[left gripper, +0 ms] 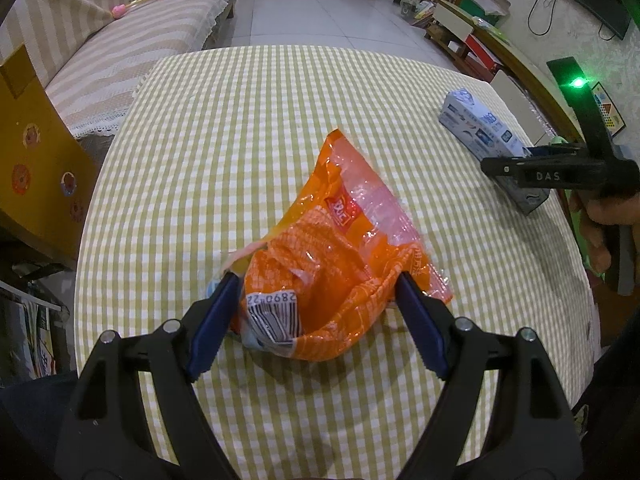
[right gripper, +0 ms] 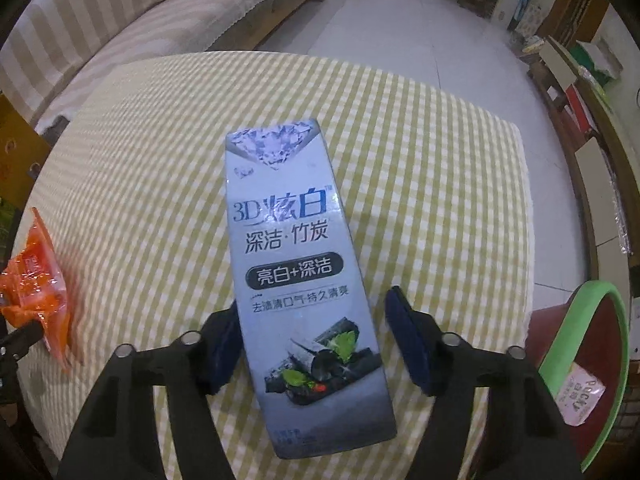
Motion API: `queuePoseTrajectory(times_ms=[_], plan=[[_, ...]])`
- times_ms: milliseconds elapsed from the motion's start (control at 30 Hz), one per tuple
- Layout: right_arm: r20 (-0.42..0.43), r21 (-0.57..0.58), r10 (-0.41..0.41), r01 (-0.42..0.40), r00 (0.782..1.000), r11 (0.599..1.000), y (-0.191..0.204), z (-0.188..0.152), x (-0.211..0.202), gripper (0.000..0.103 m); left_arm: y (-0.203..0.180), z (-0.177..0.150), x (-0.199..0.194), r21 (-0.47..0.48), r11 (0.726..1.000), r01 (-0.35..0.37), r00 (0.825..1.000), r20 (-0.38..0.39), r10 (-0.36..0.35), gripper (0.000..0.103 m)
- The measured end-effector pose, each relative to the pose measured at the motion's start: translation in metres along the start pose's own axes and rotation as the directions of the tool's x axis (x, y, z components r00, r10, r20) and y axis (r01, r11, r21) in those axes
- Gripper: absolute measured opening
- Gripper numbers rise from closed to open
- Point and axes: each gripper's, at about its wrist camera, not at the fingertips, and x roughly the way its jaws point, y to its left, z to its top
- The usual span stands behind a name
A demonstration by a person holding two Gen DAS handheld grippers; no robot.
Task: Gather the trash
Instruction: 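Grasp orange snack bag with left tool while right tool grasps white toothpaste box, then carry orange bag and toothpaste box over the green bucket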
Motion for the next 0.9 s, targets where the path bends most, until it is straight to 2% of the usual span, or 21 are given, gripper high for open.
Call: queuePoseTrajectory(times_ms=[233,433,733,900], plan=[[0.002,0.020,-0.018,0.018,1.000,1.000,0.004,-0.024,-0.014,0.050,0.000,0.000,0.000,0.000,1.000,0.000,1.000,0.000,0.000,0.075],[0.017,0.037,-0.032,0.031,0.999,0.999,0.009,-0.052,-0.039,0.049,0.000,0.000,-0.002,0.010,1.000,0.007,1.000,-0.005,-0.007,0.066],[0.087,0.037,-0.049,0.045,0.995,0.998,0.024,-0.080,-0.097,0.049,-0.011,-0.002,-0.016,0.034,0.999,0.018,1.000,0.020,-0.019,0.060],[0.139,0.072,-0.049,0.039,0.989,0.997,0.015,-0.091,-0.125,0.049,-0.018,-0.002,-0.026,0.040,0.999,0.028,0.999,0.024,-0.029,0.060]])
